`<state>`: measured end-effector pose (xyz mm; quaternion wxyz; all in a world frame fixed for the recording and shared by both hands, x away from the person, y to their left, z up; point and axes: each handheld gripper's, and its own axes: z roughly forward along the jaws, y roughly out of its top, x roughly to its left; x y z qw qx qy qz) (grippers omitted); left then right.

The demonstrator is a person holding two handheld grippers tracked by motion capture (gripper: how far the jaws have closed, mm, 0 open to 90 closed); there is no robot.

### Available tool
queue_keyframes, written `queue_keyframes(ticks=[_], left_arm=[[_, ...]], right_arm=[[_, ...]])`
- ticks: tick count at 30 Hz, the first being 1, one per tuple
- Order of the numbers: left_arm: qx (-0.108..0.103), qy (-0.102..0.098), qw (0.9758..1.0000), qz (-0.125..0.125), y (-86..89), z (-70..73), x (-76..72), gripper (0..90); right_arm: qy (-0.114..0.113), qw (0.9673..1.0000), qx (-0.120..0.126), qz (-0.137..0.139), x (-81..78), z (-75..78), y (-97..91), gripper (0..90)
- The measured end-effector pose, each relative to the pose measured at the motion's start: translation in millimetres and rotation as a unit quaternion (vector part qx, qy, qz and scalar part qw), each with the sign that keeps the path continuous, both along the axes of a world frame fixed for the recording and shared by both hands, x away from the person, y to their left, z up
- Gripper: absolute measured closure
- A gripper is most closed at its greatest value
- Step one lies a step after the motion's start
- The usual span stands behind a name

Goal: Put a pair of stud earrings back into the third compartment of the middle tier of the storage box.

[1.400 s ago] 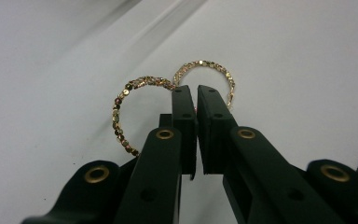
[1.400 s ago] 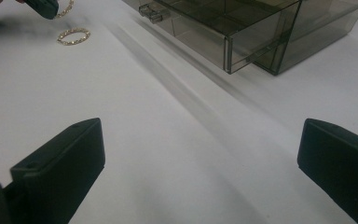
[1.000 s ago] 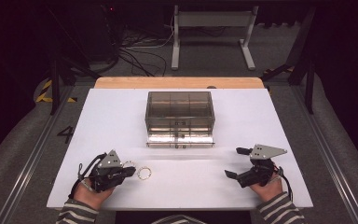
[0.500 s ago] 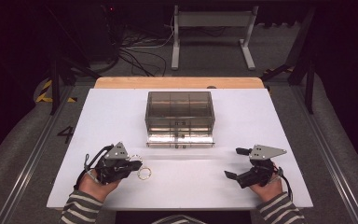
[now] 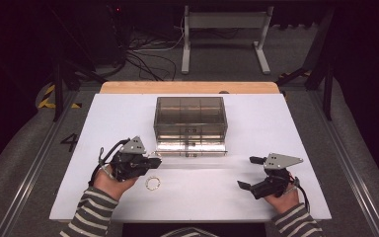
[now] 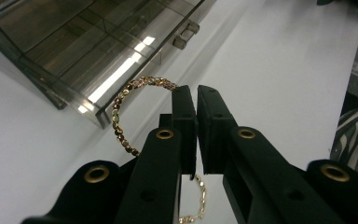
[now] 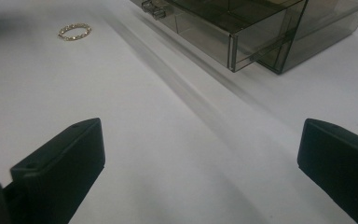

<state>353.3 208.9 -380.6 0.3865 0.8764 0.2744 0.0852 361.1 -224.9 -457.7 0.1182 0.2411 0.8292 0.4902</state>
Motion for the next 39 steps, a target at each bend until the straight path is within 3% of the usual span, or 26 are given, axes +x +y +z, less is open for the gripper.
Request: queue_keyframes(ticks=[7,23,39], left_arm=[[-0.006,0.009,0.9998,-0.016,-14.0,4.6,12.1,86.4],[-0.01,0.007,0.9988,-0.047,-48.1,22.2,32.5,86.4],[-0.03,0.022,0.997,-0.068,-78.9,21.5,56.5,86.3]], right_arm=[[-0.001,1.0,-0.002,0.001,-0.2,0.0,0.5,1.5],[0.001,1.0,0.0,0.003,-0.1,0.1,0.2,1.5],[0.001,1.0,0.001,0.005,-0.3,0.2,0.1,1.5]])
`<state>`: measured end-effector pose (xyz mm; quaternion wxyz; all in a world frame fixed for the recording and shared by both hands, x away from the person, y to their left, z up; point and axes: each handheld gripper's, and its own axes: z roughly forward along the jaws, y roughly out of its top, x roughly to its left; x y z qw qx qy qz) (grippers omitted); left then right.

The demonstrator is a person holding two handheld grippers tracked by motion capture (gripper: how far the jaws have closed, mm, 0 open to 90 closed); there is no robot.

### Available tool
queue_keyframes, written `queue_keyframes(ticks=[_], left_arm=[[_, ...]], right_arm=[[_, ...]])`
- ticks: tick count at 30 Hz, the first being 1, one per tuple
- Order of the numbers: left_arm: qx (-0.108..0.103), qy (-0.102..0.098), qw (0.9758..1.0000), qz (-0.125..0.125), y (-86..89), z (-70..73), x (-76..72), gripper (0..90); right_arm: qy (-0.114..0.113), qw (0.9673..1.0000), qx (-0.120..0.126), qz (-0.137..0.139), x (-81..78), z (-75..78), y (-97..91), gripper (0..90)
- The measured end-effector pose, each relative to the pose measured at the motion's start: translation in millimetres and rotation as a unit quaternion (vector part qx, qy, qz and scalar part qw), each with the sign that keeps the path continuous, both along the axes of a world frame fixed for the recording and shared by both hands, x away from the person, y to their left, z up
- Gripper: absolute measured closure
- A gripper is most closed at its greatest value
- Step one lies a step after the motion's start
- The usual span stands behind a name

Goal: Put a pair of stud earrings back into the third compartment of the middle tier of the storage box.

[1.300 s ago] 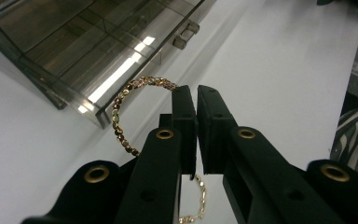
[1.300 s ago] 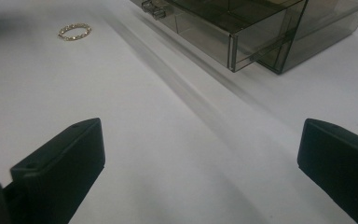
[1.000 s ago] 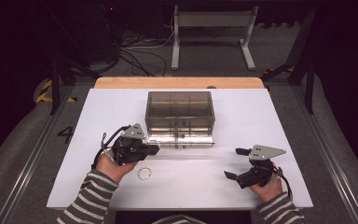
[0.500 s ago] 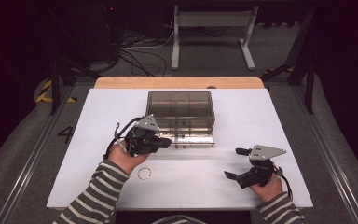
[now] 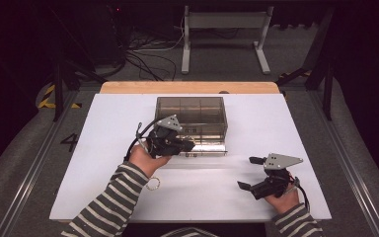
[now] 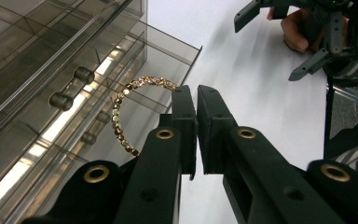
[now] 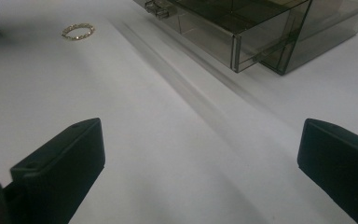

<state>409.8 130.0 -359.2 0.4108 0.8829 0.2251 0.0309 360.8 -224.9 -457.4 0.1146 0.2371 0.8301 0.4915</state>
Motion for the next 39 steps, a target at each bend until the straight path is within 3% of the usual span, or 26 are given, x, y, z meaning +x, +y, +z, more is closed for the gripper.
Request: queue_keyframes(ticks=[11,26,39], left_arm=[[-0.025,0.016,0.9996,-0.002,-15.7,-5.9,14.1,86.3],[-0.015,0.025,0.9995,-0.008,-43.4,-12.3,25.2,86.3],[-0.005,0.03,0.9995,-0.006,-56.7,-16.0,32.1,86.3]], right_arm=[[0.0,1.0,0.001,0.002,0.0,0.0,0.0,1.5],[-0.001,1.0,-0.001,0.003,-0.2,0.0,0.2,1.5],[-0.001,1.0,-0.001,0.006,-0.2,0.0,0.4,1.5]])
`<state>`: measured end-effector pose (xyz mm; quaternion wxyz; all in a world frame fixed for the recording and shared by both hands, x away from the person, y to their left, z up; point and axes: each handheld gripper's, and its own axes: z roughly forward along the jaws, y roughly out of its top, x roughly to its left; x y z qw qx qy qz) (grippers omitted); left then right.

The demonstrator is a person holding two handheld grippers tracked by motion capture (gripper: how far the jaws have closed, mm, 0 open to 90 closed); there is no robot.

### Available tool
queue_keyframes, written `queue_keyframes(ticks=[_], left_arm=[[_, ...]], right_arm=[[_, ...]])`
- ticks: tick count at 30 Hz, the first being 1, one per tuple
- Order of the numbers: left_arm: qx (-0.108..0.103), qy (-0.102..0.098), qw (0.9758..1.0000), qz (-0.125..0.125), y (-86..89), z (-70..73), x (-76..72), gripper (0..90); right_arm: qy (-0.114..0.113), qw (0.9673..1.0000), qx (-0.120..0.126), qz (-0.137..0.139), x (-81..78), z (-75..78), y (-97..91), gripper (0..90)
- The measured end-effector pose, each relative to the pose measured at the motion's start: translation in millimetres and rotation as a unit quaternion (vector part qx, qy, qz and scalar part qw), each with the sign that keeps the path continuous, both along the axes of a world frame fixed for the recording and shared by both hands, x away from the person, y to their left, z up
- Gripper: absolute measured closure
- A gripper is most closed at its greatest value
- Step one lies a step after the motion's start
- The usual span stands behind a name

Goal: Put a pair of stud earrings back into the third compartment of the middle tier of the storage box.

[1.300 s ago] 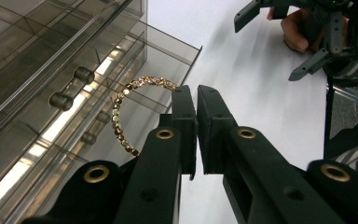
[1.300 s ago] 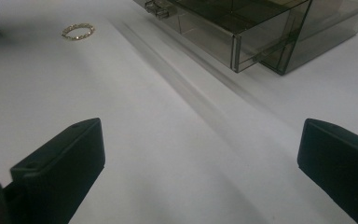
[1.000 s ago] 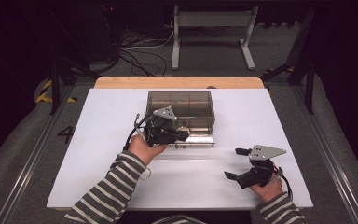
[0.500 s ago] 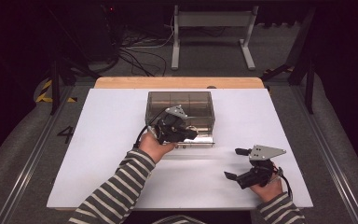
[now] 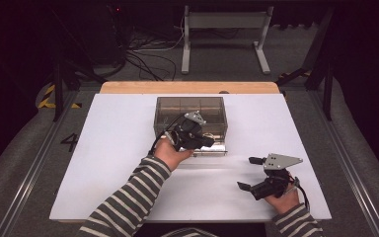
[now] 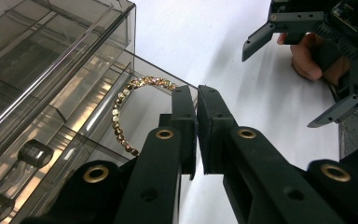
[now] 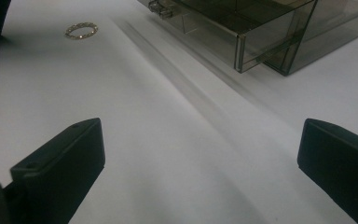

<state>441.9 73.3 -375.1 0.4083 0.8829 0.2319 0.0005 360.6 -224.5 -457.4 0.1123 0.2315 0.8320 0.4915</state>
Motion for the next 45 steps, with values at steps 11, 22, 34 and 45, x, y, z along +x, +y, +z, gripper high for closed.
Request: queue_keyframes(ticks=[11,22,34,45], left_arm=[[0.007,0.005,0.9999,0.007,-5.2,-5.6,6.4,86.1],[0.024,0.019,0.9994,0.013,-10.6,-17.1,14.2,85.8],[0.036,0.033,0.9985,0.025,-13.6,-26.0,20.9,85.6],[0.022,0.039,0.9987,0.024,-12.9,-26.4,22.0,77.5]], right_arm=[[0.0,1.0,0.0,0.001,0.0,-0.2,0.2,1.5],[0.0,1.0,-0.001,0.002,-0.1,-0.2,0.5,1.5],[0.0,1.0,-0.002,0.003,0.0,-0.3,0.7,1.5],[0.001,1.0,-0.002,0.005,-0.1,-0.4,0.8,1.5]])
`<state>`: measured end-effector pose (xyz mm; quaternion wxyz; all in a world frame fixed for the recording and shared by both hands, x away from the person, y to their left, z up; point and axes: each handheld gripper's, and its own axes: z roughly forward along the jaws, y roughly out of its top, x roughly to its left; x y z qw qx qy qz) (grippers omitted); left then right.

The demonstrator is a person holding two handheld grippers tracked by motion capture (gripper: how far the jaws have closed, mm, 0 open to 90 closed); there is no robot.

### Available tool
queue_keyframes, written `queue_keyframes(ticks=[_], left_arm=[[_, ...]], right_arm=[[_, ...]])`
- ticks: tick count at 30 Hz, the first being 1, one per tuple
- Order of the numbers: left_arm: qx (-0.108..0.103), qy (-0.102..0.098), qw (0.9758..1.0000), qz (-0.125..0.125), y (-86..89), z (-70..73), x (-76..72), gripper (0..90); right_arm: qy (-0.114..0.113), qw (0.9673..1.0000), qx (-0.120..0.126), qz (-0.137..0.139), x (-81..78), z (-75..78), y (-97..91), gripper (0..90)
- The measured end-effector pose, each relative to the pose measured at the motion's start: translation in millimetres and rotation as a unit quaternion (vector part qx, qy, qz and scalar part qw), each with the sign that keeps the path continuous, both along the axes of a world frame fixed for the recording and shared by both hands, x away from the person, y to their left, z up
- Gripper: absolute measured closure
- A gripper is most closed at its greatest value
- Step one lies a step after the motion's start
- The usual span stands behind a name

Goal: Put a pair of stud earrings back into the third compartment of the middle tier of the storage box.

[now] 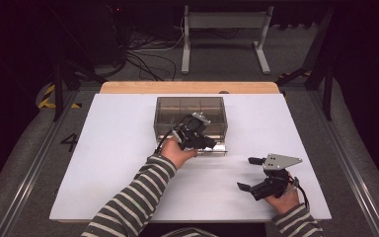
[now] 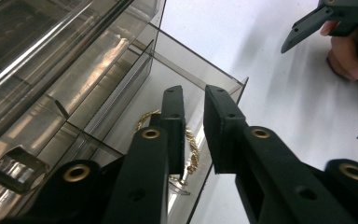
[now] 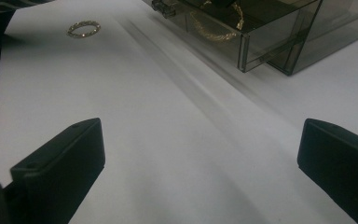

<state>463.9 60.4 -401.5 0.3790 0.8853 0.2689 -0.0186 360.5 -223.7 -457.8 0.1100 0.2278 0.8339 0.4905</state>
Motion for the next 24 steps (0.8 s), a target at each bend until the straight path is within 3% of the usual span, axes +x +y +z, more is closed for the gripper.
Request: queue_keyframes(ticks=[6,24], left_arm=[[-0.006,-0.01,0.9999,0.001,2.4,5.6,-2.7,64.9],[-0.015,-0.047,0.9987,-0.01,32.3,41.3,-39.9,56.3]], right_arm=[[0.001,1.0,0.001,0.001,-0.1,0.0,0.0,1.5],[0.001,1.0,-0.002,0.0,-0.2,-0.2,0.7,1.6]])
